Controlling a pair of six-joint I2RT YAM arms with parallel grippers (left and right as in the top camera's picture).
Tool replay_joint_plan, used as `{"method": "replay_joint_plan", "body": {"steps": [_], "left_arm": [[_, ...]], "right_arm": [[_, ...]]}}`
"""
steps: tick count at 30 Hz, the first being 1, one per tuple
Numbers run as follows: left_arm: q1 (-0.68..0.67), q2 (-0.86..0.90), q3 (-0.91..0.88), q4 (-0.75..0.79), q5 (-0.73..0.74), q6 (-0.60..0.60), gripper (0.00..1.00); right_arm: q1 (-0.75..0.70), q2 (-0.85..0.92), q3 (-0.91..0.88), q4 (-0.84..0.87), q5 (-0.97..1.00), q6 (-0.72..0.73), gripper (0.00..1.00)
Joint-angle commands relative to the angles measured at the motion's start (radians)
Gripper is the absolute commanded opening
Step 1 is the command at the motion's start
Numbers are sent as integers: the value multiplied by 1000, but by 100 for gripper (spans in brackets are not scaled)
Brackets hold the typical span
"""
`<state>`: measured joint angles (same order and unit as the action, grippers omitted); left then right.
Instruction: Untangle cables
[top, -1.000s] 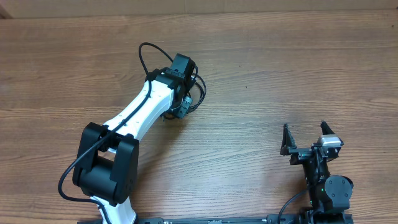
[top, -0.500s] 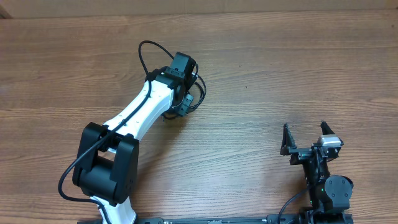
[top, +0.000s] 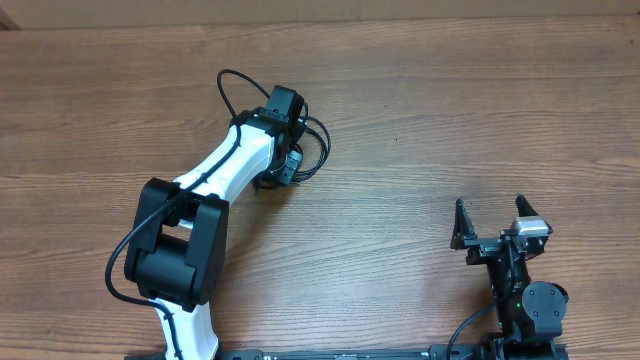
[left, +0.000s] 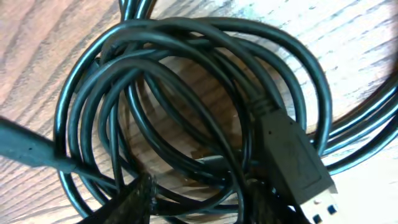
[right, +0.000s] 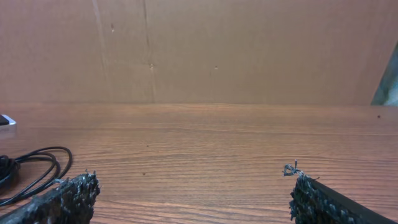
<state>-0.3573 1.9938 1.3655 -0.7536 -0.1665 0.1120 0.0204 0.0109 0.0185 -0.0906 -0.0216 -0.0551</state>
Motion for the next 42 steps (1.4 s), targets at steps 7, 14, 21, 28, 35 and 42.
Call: {"method": "replay_joint_plan", "body": {"steps": [7, 14, 21, 28, 35, 42], "left_arm": [[3, 5, 106, -98, -23, -68, 10], [3, 3, 349, -312, 19, -121, 4], [3, 1, 636, -473, 233, -155, 4], [3, 4, 712, -532, 95, -342, 4], [4, 8, 632, -586, 146, -506, 4], [19, 5, 644, -558, 415, -478, 4]], "right_arm": [[3, -8, -10, 6, 5, 5, 100], [3, -8, -10, 6, 5, 5, 100], [3, -8, -10, 6, 5, 5, 100], [3, -8, -10, 6, 5, 5, 100], [3, -8, -10, 6, 5, 5, 100], [3, -8, -10, 6, 5, 5, 100]]}}
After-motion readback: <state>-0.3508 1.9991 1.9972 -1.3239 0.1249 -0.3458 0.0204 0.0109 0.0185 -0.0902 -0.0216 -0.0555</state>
